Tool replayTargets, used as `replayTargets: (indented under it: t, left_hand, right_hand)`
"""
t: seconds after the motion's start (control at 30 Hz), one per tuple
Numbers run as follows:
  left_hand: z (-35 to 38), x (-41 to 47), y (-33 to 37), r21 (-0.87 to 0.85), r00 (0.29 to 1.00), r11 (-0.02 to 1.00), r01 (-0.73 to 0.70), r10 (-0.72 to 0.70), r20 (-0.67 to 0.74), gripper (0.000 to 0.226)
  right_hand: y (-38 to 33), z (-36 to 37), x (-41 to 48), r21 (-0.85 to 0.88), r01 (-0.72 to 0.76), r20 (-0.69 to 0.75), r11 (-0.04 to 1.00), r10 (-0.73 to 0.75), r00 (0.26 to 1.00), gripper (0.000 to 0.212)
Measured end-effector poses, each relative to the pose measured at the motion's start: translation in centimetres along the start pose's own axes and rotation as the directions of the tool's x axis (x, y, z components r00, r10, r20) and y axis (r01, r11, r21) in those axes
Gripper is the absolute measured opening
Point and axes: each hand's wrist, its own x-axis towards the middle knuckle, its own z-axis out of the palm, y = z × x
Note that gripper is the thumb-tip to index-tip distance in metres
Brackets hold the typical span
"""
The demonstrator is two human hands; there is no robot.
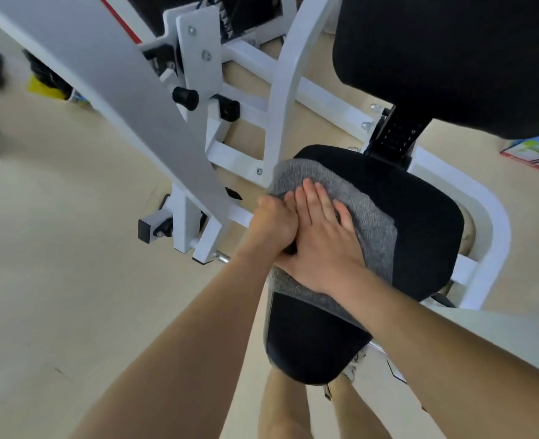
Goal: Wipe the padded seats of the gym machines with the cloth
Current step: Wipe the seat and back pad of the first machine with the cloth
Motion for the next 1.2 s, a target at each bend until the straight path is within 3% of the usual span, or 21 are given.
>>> replayTargets:
  t: [0.13,0.3,0.53,0.67,0.83,0.97,1.07,1.13,1.2]
  left_hand:
    - [-0.5,3.4,3.1,0.229,0.989,0.962,-0.147,0.144,0.030,0.045]
    - [-0.7,8.4,6.3,0.240,0.970,0.947,-0.212,0.174,0.172,0.043]
    - [2.1,10.6,10.3,0.387,0.906,0.856,-0.341,0.189,0.380,0.028]
    - [1.8,10.8,9.1,0.311,0.846,0.813,-0.492,0.362,0.392,0.040]
    - [-1.1,10.8,5.4,-0.041,0.931,0.976,-0.212,0.214,0.294,0.050]
    - [-1.1,11.0,5.9,0.035,0.963,0.997,-0.068,0.057,0.262,0.036]
    - [0.5,10.3,8.1,0.255,0.936,0.919,-0.300,0.232,0.265,0.044]
    - [2.7,9.1,9.8,0.468,0.874,0.739,-0.485,0.404,0.269,0.051]
    - [4.3,8.1,10.5,0.555,0.790,0.568,-0.608,0.506,0.348,0.052]
  right_hand:
    - [1.1,-0.3,4.2,0.017,-0.015,-0.064,1.000,0.016,0.998,0.109]
    - [2.7,-0.8,9.3,0.063,-0.093,-0.113,0.994,0.100,0.989,0.111]
    - [7.8,-1.6,9.0,0.082,-0.222,-0.187,0.972,0.234,0.954,0.085]
    - [7.8,-1.6,8.2,0.053,-0.247,-0.188,0.968,0.253,0.949,0.080]
    - [5.5,-2.3,11.3,0.053,-0.133,-0.082,0.990,0.137,0.987,0.069]
    - [5.4,-2.4,12.0,0.037,-0.066,-0.072,0.997,0.068,0.995,0.063]
    - [6.7,-1.6,9.4,0.073,-0.145,-0.200,0.987,0.157,0.967,0.059]
    - [8.1,-1.0,7.0,0.116,-0.254,-0.250,0.960,0.276,0.928,0.060]
    - [9.2,-0.7,5.3,0.135,-0.329,-0.233,0.935,0.353,0.906,0.066]
